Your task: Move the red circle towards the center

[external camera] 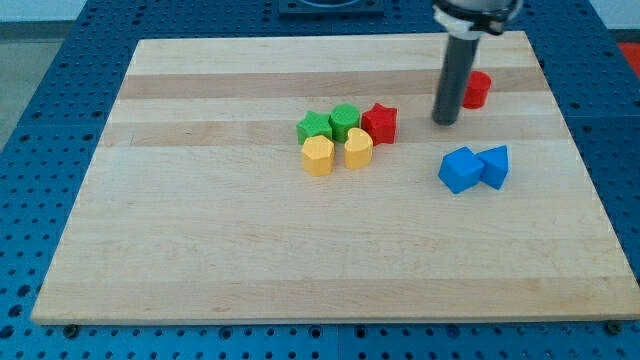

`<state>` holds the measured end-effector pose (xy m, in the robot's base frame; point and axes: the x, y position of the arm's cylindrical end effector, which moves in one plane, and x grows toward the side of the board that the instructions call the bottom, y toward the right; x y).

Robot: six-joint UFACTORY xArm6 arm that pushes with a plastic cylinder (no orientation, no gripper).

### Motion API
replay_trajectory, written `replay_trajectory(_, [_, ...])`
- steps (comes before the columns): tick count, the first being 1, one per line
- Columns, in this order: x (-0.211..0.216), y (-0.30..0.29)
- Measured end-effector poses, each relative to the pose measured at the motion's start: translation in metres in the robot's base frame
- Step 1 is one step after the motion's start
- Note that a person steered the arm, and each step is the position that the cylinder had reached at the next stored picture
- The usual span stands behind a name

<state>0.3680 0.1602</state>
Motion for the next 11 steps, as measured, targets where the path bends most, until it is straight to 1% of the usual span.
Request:
replay_trajectory(1, [0.006, 0.044])
replay_trajectory(2, [-0.01, 0.082])
replay_trajectory(3, [-0.035, 0.098])
replay_trajectory(4, [-0.059, 0.09])
replay_trajectory(5, [-0.075, 0.07])
replay_trajectory(6, [-0.074, 0.058])
replay_trajectory(7, [-0.062, 0.052])
replay_trajectory(9, [-0.033, 0.033])
replay_trajectory(11, [0.006, 0.023])
